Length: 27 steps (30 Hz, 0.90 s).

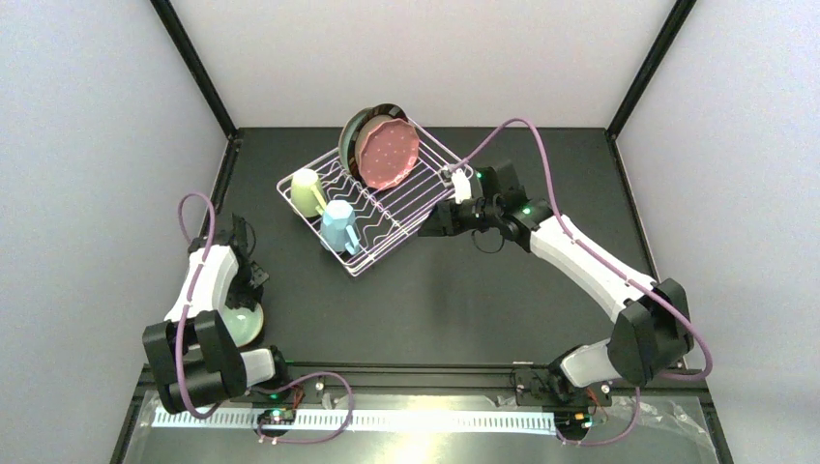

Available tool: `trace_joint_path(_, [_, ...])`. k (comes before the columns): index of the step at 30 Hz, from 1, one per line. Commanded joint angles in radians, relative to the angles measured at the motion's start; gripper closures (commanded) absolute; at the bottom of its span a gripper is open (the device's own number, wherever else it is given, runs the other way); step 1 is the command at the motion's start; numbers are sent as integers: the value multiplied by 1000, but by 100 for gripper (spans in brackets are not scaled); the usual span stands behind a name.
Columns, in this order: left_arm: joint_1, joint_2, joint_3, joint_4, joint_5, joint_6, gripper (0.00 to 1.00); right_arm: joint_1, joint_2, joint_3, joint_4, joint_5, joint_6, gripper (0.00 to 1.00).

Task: Load the mixed dishes into the dish rack
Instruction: Grab the bowl from the bowl.

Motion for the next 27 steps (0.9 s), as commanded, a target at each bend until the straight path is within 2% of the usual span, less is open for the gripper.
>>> trace_joint_path(1, [7, 2, 2, -16, 90, 13, 75, -11, 14, -6, 26, -12, 5, 30])
trace_joint_path(5, [7, 5, 6, -13, 101, 14, 78, -18, 15, -7, 28, -16, 8, 30])
trace_joint_path(10, [7, 9, 18, -10, 109, 16, 98, -20, 18, -6, 29, -18, 10, 30])
trace_joint_path(27, [-6, 6, 83, 2, 252, -20, 99, -20, 41, 20, 24, -20, 14, 30])
